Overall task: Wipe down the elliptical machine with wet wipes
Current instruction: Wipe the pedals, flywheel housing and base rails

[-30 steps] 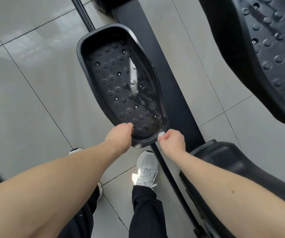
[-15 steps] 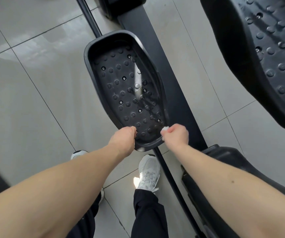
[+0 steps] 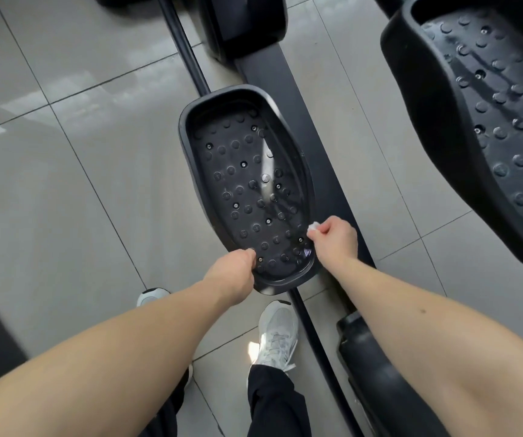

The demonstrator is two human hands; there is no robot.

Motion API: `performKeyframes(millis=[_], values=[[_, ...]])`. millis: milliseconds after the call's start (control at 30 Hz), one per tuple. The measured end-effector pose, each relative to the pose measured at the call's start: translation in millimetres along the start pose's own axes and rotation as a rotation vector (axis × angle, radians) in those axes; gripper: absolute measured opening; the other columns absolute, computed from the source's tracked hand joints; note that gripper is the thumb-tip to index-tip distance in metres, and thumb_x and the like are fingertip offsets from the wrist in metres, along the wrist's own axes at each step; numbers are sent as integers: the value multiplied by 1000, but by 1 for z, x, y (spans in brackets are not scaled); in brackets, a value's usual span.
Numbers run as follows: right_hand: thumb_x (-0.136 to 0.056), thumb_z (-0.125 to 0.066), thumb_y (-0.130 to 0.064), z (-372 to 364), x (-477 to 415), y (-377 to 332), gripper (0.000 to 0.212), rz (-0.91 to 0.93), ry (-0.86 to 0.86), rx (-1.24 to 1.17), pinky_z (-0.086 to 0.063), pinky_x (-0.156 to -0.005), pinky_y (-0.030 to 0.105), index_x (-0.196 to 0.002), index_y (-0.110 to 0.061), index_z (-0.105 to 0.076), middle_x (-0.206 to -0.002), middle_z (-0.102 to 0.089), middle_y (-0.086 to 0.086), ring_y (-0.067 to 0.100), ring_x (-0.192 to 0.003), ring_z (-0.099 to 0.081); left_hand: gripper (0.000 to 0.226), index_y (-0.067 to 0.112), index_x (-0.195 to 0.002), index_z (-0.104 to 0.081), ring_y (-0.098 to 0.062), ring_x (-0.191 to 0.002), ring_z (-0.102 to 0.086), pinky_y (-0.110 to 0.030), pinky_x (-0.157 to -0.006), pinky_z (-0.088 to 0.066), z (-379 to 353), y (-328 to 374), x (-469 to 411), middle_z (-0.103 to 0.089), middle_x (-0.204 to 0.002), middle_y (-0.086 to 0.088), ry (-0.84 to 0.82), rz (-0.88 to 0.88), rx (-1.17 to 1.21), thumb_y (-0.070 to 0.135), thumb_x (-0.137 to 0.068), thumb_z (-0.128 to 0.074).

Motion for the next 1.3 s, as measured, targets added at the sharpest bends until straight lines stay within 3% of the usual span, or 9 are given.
performKeyframes(millis=[67, 267, 433, 567, 667, 833, 1000, 1167, 1300], values=[[-96, -69, -24, -3, 10, 8, 23, -55, 30, -60, -33, -56, 16, -82, -7, -62, -77, -58, -6, 11, -70, -55, 10, 16, -100, -52, -29, -88, -55, -34, -78, -46, 0, -7, 1, -60, -101, -7, 9, 7, 2, 11, -98, -44], [-88, -75, -22, -51, 84, 46, 18, -316, 87, -223, -37, -71, 27, -80, -8, -68, -80, -66, 0, 24, -84, -62, 20, 13, -109, -57, -32, -96, -59, -34, -84, -49, 4, -44, 9, -65, -109, -9, 21, 99, 4, 10, -96, -42], [-91, -74, -26, -119, 140, 22, 23, -370, -60, -304, -37, -61, 28, -73, -17, -63, -73, -63, 0, 23, -71, -58, 27, 15, -116, -59, -32, -103, -61, -31, -84, -48, 7, -72, 15, -66, -116, -10, 13, 178, 13, 10, -94, -44], [-90, -74, -18, -157, 137, -29, 15, -266, -65, -431, -38, -61, 9, -76, -12, -68, -78, -71, 3, 20, -77, -62, 25, 15, -115, -61, -31, -104, -63, -30, -83, -48, 10, -83, 12, -68, -113, -9, 48, 177, 26, 13, -95, -46], [-92, -71, -23, -146, 124, -60, 15, -59, -11, -359, -35, -69, 20, -80, -16, -65, -86, -66, -1, 16, -83, -57, 23, 17, -111, -61, -29, -100, -62, -29, -77, -44, 8, -88, 14, -68, -110, -8, 41, 170, 37, 12, -94, -46], [-96, -64, -15, -113, 122, -1, 9, 322, -150, 189, -38, -68, 35, -89, -11, -64, -95, -56, 4, 24, -82, -55, 26, 15, -114, -61, -31, -105, -61, -29, -79, -43, -2, -92, 14, -67, -115, -9, 13, 206, 91, 11, -95, -45], [-97, -69, -22, -99, 115, 36, 23, 259, -211, 314, -32, -68, 22, -80, -17, -55, -89, -56, -1, 18, -77, -56, 25, 16, -115, -61, -32, -107, -62, -31, -83, -47, -12, -87, 9, -67, -115, -9, -15, 191, 121, 13, -95, -45], [-97, -69, -22, -122, 99, -18, 25, 348, -191, 154, -40, -67, 31, -79, -12, -56, -89, -57, 2, 21, -75, -55, 26, 13, -116, -62, -33, -108, -62, -34, -88, -50, -13, -95, 5, -68, -116, -11, -4, 190, 110, 13, -95, -46], [-94, -67, -8, -116, 95, -21, 25, 373, -204, 90, -37, -68, 29, -78, -16, -50, -86, -56, 1, 20, -75, -51, 26, 12, -116, -62, -33, -110, -62, -33, -89, -49, -13, -100, 6, -68, -118, -12, -11, 194, 108, 13, -96, -46]])
Point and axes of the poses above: each hand's wrist, its own x-axis away from the middle knuckle, its own z-axis out of the back of the hand, y = z × x, the point moved 4 cm from there along -x, towards the middle knuckle
